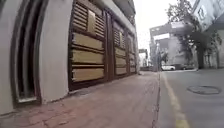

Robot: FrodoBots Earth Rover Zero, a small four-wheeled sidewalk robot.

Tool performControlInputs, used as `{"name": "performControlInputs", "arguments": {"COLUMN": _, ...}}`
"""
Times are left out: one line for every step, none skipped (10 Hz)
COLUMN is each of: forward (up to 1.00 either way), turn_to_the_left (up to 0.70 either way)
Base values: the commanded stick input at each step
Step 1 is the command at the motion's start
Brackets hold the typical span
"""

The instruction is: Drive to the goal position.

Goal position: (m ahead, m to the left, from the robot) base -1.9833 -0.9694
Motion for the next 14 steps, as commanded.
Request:
{"name": "performControlInputs", "arguments": {"forward": 1.00, "turn_to_the_left": -0.40}}
{"name": "performControlInputs", "arguments": {"forward": 1.00, "turn_to_the_left": -0.40}}
{"name": "performControlInputs", "arguments": {"forward": 1.00, "turn_to_the_left": -0.40}}
{"name": "performControlInputs", "arguments": {"forward": 1.00, "turn_to_the_left": -0.40}}
{"name": "performControlInputs", "arguments": {"forward": 1.00, "turn_to_the_left": -0.40}}
{"name": "performControlInputs", "arguments": {"forward": 1.00, "turn_to_the_left": -0.32}}
{"name": "performControlInputs", "arguments": {"forward": 1.00, "turn_to_the_left": 0.00}}
{"name": "performControlInputs", "arguments": {"forward": 1.00, "turn_to_the_left": 0.00}}
{"name": "performControlInputs", "arguments": {"forward": 1.00, "turn_to_the_left": 0.00}}
{"name": "performControlInputs", "arguments": {"forward": 1.00, "turn_to_the_left": 0.00}}
{"name": "performControlInputs", "arguments": {"forward": 1.00, "turn_to_the_left": 0.00}}
{"name": "performControlInputs", "arguments": {"forward": 1.00, "turn_to_the_left": 0.00}}
{"name": "performControlInputs", "arguments": {"forward": 1.00, "turn_to_the_left": 0.00}}
{"name": "performControlInputs", "arguments": {"forward": 1.00, "turn_to_the_left": 0.00}}
